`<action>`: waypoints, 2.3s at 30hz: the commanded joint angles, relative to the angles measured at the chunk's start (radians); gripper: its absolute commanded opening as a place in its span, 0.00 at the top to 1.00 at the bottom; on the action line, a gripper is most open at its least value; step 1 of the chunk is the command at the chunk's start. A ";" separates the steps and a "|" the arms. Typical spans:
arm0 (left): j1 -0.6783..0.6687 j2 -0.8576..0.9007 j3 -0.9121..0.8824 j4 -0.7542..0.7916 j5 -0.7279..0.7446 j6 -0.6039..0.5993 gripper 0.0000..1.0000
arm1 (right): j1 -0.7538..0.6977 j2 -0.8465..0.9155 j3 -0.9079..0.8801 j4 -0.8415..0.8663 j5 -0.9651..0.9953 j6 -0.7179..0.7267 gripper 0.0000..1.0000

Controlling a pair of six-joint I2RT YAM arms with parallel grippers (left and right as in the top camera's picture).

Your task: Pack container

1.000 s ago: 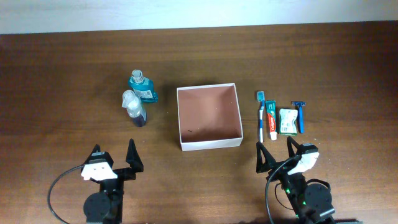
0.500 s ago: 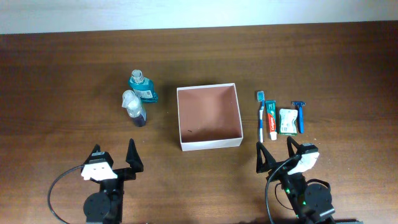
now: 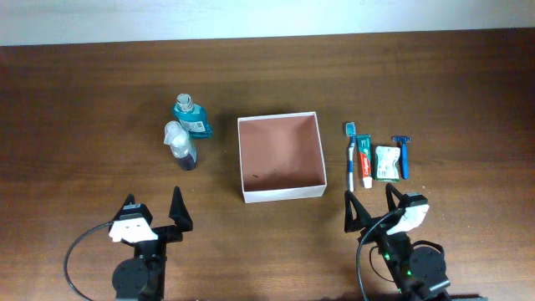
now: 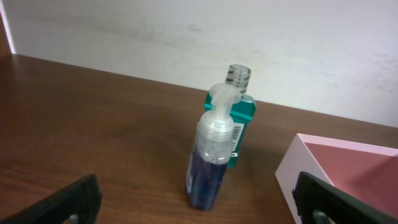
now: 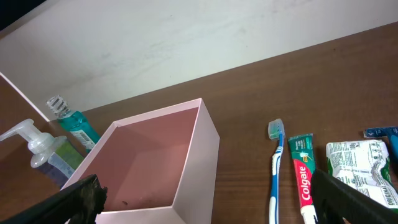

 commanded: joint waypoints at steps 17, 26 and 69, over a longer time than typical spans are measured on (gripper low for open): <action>-0.004 -0.008 -0.006 0.002 -0.007 0.013 0.01 | -0.006 -0.008 -0.009 0.003 0.019 -0.002 0.02; -0.004 -0.008 -0.006 0.002 -0.007 0.013 0.01 | -0.006 -0.008 -0.009 0.003 0.019 -0.002 0.02; -0.008 -0.008 0.044 0.013 0.359 0.009 0.01 | -0.006 -0.008 -0.009 0.003 0.019 -0.002 0.02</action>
